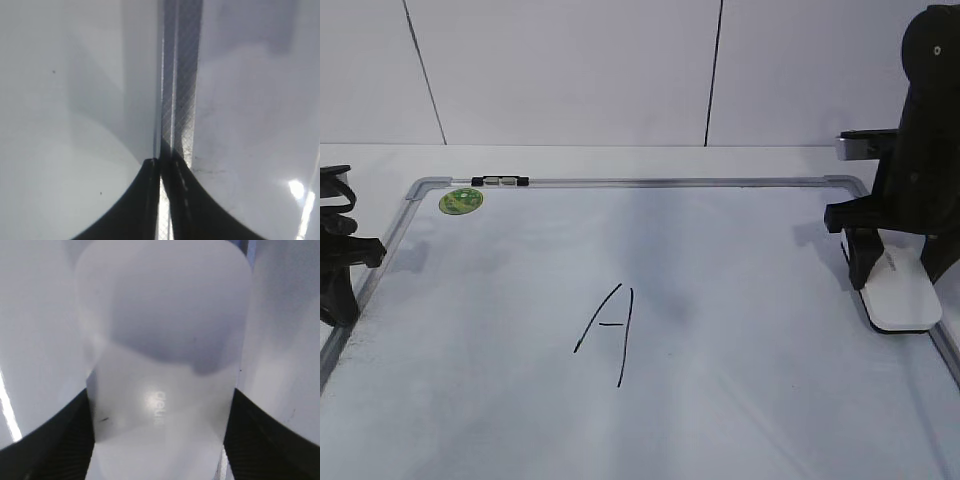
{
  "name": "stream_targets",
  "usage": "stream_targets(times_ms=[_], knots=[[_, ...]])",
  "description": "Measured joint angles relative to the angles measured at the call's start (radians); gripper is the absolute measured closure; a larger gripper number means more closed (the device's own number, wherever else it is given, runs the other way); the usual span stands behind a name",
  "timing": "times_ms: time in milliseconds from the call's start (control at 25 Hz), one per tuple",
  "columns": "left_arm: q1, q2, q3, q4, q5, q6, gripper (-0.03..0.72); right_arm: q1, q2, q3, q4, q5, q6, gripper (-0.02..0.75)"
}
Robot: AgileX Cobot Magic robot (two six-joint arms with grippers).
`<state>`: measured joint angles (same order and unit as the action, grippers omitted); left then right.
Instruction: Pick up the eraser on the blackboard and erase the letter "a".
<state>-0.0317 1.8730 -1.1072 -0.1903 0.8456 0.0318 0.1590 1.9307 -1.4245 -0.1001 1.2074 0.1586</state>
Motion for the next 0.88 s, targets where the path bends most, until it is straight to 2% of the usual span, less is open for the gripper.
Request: stream_targets(times_ms=[880], knots=[[0.000, 0.000, 0.000, 0.000, 0.000, 0.000, 0.653, 0.000, 0.034, 0.000, -0.008, 0.002, -0.002, 0.197]])
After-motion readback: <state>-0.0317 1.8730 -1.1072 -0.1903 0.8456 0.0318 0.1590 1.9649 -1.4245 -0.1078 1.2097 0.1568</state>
